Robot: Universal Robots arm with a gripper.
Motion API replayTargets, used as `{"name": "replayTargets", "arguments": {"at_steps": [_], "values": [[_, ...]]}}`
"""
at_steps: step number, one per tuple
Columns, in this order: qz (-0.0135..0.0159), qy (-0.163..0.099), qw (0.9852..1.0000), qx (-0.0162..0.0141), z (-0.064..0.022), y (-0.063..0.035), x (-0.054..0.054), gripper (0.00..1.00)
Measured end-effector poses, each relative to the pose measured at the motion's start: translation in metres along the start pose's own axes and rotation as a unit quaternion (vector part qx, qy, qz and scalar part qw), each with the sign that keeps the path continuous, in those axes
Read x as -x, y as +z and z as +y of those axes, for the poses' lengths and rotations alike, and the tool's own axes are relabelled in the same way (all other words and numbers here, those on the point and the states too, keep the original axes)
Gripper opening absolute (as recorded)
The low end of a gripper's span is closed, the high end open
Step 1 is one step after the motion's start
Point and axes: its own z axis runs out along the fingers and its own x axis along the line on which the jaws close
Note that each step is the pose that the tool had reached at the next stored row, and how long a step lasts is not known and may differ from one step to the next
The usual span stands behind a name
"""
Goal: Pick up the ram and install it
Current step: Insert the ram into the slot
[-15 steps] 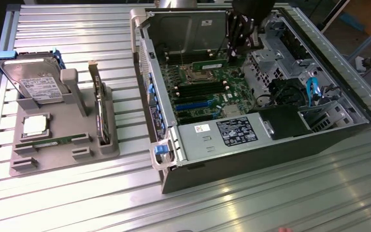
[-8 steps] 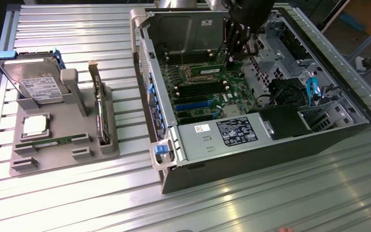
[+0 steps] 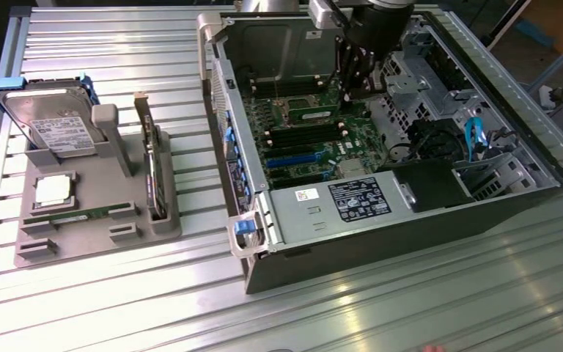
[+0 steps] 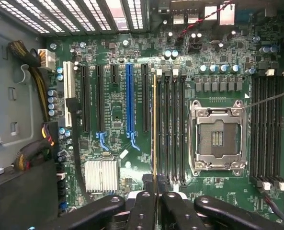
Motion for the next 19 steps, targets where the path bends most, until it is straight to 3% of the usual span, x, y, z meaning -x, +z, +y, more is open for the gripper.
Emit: {"name": "replayTargets", "arguments": {"at_steps": [12,19], "values": [[0.0007,0.000,1.0000,0.0000,0.0008,0.0275,0.002,0.12],[0.0006,0.000,1.0000,0.0000,0.0012,0.0301,0.002,0.12]]}}
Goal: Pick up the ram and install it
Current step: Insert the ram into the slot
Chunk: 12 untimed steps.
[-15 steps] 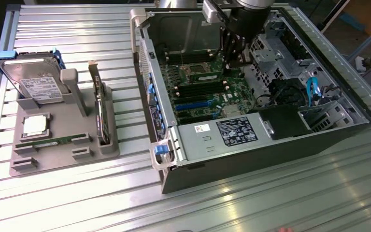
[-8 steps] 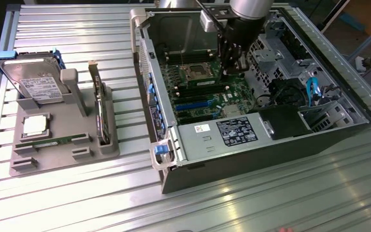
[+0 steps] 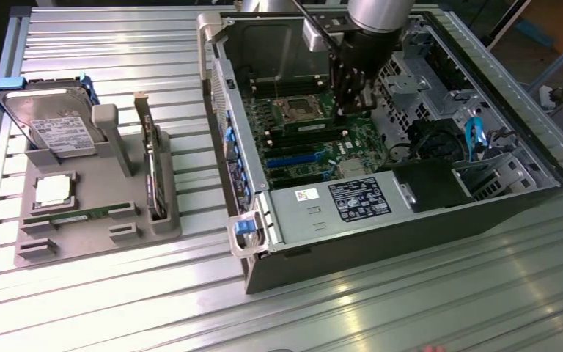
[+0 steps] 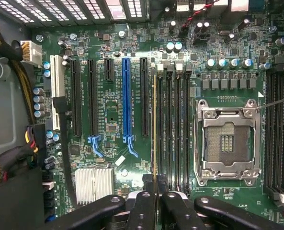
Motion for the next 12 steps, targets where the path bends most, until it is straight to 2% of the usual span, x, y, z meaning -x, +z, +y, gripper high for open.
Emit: {"name": "replayTargets", "arguments": {"at_steps": [7,12], "values": [[0.0001,0.000,1.0000,0.0000,0.0048,0.0044,0.0042,0.12],[0.0001,0.000,1.0000,0.0000,0.0066,0.0111,0.0063,0.12]]}}
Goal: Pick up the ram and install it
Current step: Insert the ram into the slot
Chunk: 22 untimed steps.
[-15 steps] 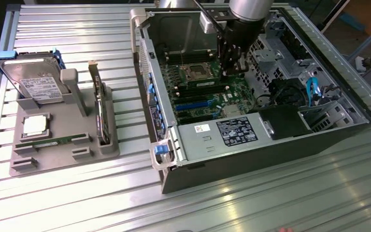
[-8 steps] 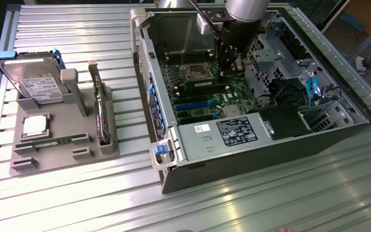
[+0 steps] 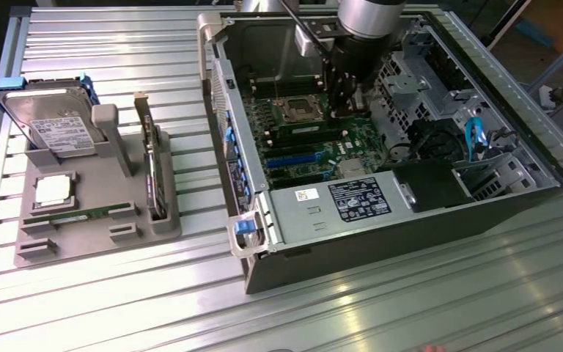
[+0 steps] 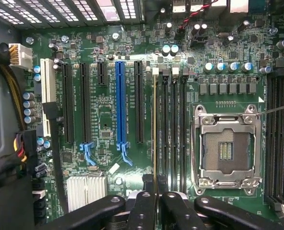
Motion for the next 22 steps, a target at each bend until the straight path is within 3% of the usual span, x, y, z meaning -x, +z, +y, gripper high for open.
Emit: {"name": "replayTargets", "arguments": {"at_steps": [22], "values": [[0.0000,-0.002,1.0000,-0.0001,0.0041,0.0087,0.0032,0.12]]}}
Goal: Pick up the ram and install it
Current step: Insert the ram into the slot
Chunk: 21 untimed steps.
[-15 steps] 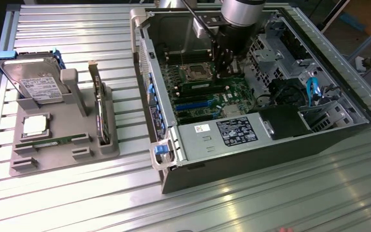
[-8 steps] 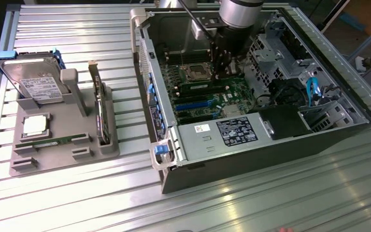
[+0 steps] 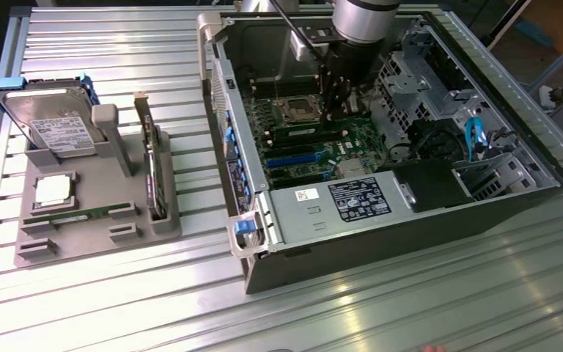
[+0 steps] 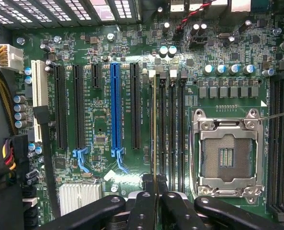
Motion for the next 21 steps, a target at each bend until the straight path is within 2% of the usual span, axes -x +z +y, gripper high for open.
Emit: {"name": "replayTargets", "arguments": {"at_steps": [11,21], "values": [[-0.0002,0.000,1.0000,-0.0001,-0.0011,0.0010,0.0001,0.12],[0.0000,0.000,1.0000,-0.0001,-0.0010,0.0059,0.0004,0.12]]}}
